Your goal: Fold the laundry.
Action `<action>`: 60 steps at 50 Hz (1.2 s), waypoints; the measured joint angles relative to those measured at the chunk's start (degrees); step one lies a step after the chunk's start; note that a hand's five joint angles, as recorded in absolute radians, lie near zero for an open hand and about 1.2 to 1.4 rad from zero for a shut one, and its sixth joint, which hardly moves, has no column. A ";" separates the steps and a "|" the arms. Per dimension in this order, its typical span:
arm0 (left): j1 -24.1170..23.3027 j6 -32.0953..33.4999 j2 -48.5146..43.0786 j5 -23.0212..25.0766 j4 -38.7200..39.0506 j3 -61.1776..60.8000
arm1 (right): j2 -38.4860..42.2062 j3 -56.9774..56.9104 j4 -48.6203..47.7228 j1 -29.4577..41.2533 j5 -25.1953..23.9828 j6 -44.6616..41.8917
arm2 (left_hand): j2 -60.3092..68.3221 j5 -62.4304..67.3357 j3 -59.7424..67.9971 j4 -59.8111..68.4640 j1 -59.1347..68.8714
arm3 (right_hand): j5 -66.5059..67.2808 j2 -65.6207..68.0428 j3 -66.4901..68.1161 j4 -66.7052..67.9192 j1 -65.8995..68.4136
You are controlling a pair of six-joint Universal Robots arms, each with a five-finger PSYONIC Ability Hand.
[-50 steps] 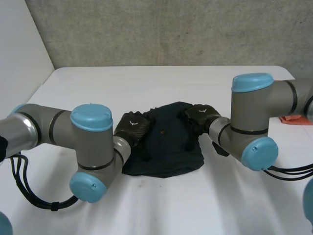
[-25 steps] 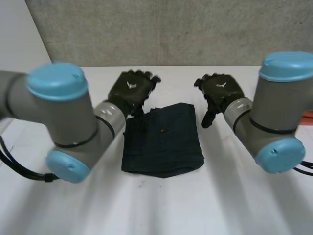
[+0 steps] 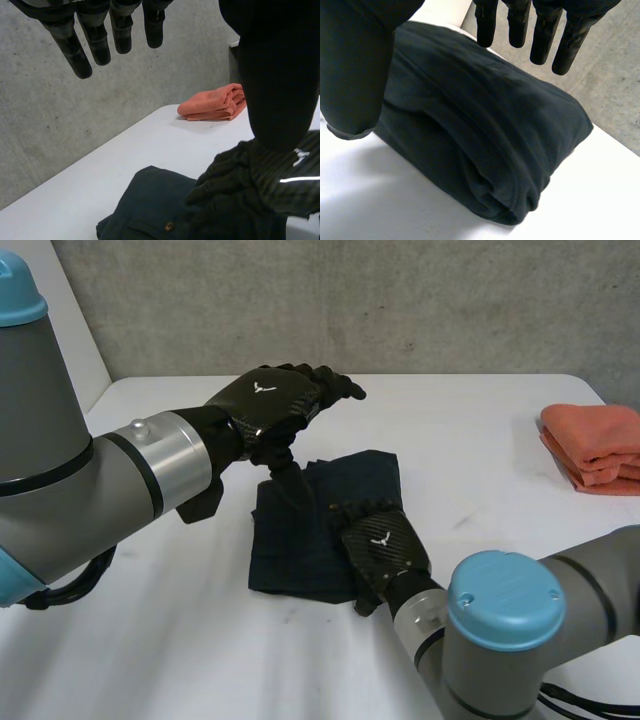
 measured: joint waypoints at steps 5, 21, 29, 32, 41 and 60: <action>-0.10 0.03 -0.07 -0.16 0.13 -0.14 | 3.62 -1.67 -2.38 0.16 -0.09 -2.89 | 0.00 0.00 0.00 0.00 0.00 | 0.00 0.00 0.00 0.00 0.00; 0.03 -0.26 -0.15 -0.33 0.40 -0.47 | 8.69 -5.70 -6.85 -0.08 -0.42 -7.06 | 0.00 0.00 0.00 0.00 0.00 | 3.70 5.58 5.80 4.34 5.01; -0.13 -0.35 -0.16 -0.33 0.43 -0.57 | 11.02 -8.90 -7.44 -0.08 -0.54 -9.40 | 0.00 0.00 0.00 0.00 0.00 | 4.90 7.29 7.66 6.22 6.71; -0.16 -0.35 -0.17 -0.33 0.42 -0.58 | 11.85 -10.21 -7.31 -0.08 -0.56 -9.91 | 0.00 0.00 0.00 0.00 0.00 | 5.64 8.63 8.89 7.74 8.02; -0.20 -0.36 -0.20 -0.35 0.42 -0.65 | 13.33 -13.52 -6.96 -0.14 -0.58 -10.04 | 0.00 0.00 0.00 0.00 0.00 | 14.57 20.75 20.55 18.87 17.64; -0.13 -0.74 -0.23 -0.38 0.59 -0.63 | 15.54 -20.69 -3.53 -8.17 -3.49 -11.30 | 0.00 0.00 0.00 0.00 0.00 | 45.57 54.78 50.31 53.78 41.35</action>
